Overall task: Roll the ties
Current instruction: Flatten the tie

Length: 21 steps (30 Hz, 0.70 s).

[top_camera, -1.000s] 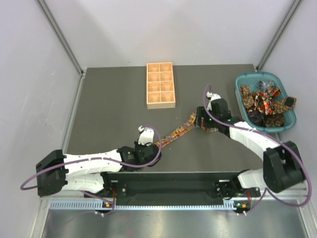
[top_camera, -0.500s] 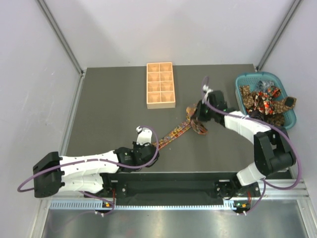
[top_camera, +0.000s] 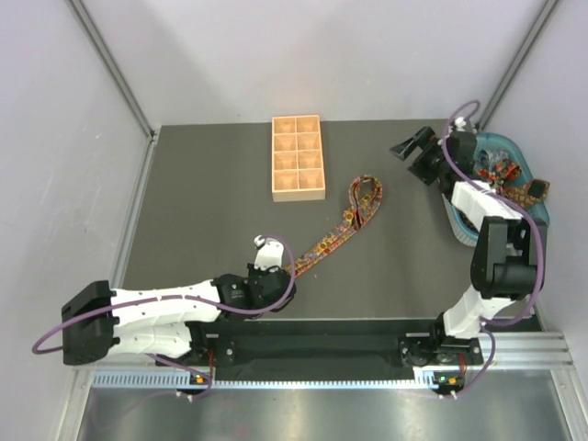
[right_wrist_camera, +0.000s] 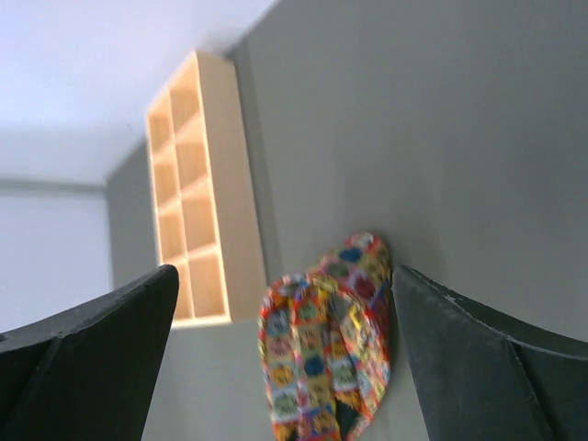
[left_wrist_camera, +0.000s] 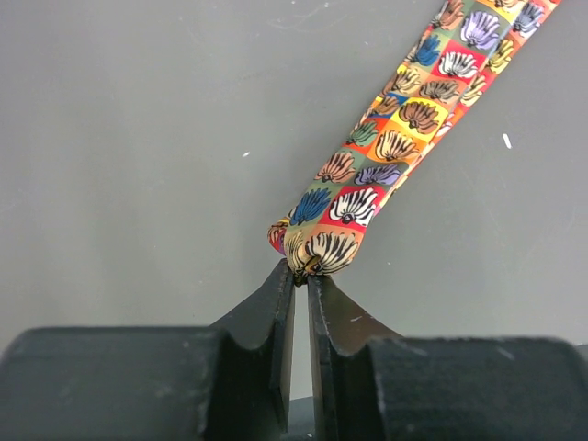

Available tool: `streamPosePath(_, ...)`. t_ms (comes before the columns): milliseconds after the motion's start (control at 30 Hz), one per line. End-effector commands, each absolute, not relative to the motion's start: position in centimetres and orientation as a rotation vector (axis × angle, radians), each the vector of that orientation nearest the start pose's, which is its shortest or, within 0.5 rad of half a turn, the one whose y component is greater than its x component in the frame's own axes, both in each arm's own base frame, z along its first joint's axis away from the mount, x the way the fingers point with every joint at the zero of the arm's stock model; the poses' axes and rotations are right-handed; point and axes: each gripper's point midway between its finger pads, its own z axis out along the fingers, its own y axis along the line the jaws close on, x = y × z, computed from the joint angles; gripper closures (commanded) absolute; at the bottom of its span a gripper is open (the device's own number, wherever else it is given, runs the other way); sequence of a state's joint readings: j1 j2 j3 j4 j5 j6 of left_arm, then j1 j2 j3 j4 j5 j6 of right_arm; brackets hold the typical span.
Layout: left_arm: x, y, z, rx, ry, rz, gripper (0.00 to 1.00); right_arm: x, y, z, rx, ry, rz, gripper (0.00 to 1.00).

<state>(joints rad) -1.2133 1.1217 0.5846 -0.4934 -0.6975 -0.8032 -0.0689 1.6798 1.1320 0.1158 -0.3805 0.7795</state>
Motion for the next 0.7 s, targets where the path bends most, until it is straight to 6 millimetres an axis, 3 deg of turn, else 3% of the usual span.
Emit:
streamPosePath(0, 17.1, -19.8, 7.3, 0.234, 2.237, -0.107, 0.86, 47.4, 7.6, 20.8, 0.334, 1.965, 0.662, 0.01)
streamPosePath(33, 17.0, -19.8, 7.4, 0.235, 2.235, -0.106, 0.86, 46.2, 9.6, 20.3, 0.266, 2.037, 0.631, 0.02)
streamPosePath(100, 16.9, -19.9, 7.5, 0.236, 2.230, -0.112, 0.86, 45.7, 9.4, 19.2, 0.192, 2.100, 0.454, 0.05)
streamPosePath(133, 16.9, -19.9, 7.6, 0.232, 2.224, -0.111, 0.86, 44.7, 10.8, 18.5, 0.142, 2.150, 0.421, 0.04)
streamPosePath(200, 16.8, -19.9, 7.7, 0.229, 2.218, -0.122, 0.85, 44.0, 11.2, 17.9, 0.112, 2.182, 0.331, 0.05)
streamPosePath(233, 16.9, -20.0, 7.9, 0.224, 2.214, -0.127, 0.85, 43.0, 12.7, 17.3, 0.075, 2.218, 0.330, 0.05)
streamPosePath(300, 16.7, -19.9, 7.9, 0.227, 2.211, -0.132, 0.84, 42.2, 13.1, 16.7, 0.067, 2.239, 0.272, 0.04)
streamPosePath(400, 16.6, -20.0, 8.0, 0.229, 2.203, -0.138, 0.84, 40.4, 15.6, 15.4, -0.014, 2.275, 0.215, 0.03)
streamPosePath(667, 16.4, -20.1, 8.0, 0.240, 2.193, -0.138, 0.84, 38.3, 17.7, 11.5, -0.127, 2.373, 0.155, 0.11)
